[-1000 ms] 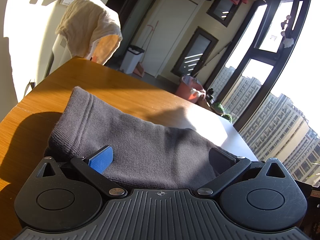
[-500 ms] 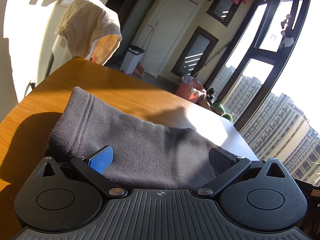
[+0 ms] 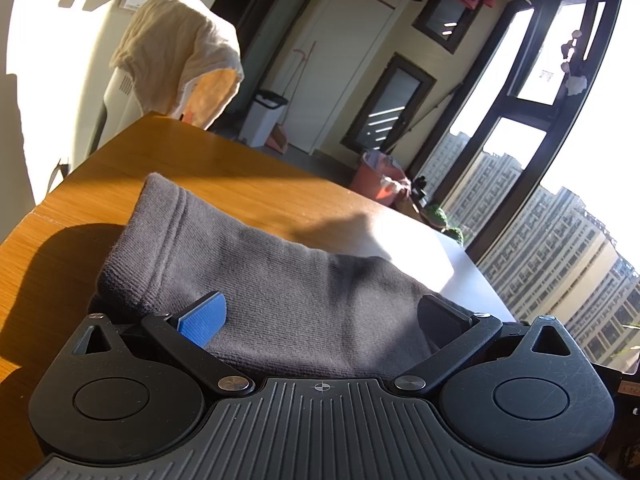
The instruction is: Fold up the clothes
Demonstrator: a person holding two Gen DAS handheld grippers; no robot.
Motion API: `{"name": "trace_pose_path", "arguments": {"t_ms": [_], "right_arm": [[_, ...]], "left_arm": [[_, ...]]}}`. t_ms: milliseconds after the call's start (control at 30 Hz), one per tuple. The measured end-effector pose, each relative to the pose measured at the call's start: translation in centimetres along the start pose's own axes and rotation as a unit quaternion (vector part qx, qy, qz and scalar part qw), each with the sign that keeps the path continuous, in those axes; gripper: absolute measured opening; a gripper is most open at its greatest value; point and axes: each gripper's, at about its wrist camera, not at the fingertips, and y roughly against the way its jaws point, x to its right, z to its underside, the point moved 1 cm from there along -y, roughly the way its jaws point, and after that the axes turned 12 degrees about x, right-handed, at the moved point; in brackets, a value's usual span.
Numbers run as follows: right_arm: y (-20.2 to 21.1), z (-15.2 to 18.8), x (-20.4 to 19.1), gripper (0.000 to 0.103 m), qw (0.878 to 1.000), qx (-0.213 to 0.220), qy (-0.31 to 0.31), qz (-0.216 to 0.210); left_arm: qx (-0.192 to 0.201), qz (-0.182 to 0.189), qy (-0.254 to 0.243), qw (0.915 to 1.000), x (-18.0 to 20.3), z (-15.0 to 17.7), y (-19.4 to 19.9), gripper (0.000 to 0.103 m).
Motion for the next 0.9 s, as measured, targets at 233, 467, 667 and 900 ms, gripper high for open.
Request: {"name": "trace_pose_path", "arguments": {"t_ms": [233,467,667,900], "right_arm": [[-0.4,0.0,-0.8,0.103,1.0,-0.016,0.025,-0.001],[0.6,-0.3,2.4,0.101,0.996,0.013,-0.081,-0.034],[0.2,-0.4,5.3,0.046,0.984,0.029,-0.158,-0.071],[0.8,-1.4,2.9,0.021,0.994,0.065,-0.043,-0.077]], "left_arm": [[-0.003,-0.007,-0.011,0.9999,0.3,0.1,-0.1,0.103],[-0.008,-0.003,-0.008,0.9999,0.2,0.1,0.0,0.103],[-0.022,-0.01,-0.026,0.9994,0.7,0.0,-0.3,0.103],[-0.043,-0.051,-0.082,0.9944,3.1,0.2,-1.0,0.103]]}}
